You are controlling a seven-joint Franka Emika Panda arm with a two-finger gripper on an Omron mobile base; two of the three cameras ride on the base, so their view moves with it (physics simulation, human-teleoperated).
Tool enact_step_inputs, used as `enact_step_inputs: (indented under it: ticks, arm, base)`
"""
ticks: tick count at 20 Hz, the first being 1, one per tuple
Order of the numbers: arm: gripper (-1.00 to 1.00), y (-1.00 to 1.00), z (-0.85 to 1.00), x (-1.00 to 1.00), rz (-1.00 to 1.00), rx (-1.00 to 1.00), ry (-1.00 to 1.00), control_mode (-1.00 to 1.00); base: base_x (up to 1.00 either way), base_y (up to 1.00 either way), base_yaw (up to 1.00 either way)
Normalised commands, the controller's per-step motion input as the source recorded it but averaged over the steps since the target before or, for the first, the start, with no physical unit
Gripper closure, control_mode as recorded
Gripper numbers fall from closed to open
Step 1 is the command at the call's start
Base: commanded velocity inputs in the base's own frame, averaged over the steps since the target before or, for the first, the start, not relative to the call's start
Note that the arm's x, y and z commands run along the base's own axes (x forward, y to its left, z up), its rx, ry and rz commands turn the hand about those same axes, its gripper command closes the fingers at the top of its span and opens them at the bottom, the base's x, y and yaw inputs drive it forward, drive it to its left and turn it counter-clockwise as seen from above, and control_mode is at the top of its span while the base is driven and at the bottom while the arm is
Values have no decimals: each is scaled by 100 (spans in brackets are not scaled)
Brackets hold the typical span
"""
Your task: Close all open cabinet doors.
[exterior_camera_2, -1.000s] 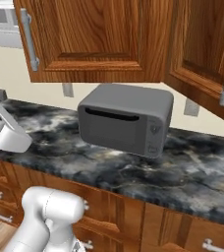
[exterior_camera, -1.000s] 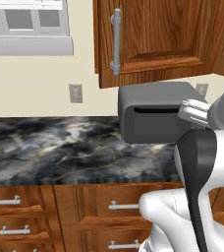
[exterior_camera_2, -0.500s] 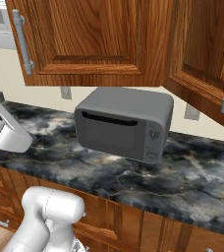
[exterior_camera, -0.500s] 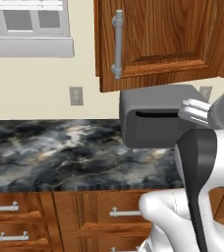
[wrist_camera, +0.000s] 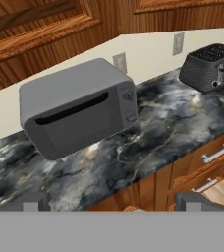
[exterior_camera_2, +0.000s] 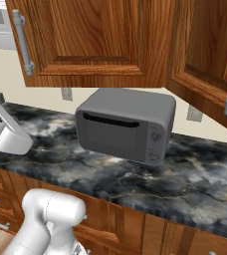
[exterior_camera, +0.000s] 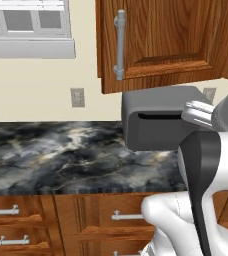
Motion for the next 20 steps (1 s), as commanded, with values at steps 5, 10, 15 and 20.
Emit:
enact_step_inputs:
  ticks: [5, 10, 15, 20]
  arm:
    - [-100, 0, 0, 0, 0, 0, -3, -100]
    - [-100, -27, 15, -28, 9, 3, -26, -100]
    - [-100, -16, 23, -55, 24, 8, -40, -100]
    - [-100, -1, 41, -12, 29, 3, -24, -100]
  base:
    - [0, 0, 0]
    - [0, 0, 0]
    - [0, 0, 0]
    - [0, 0, 0]
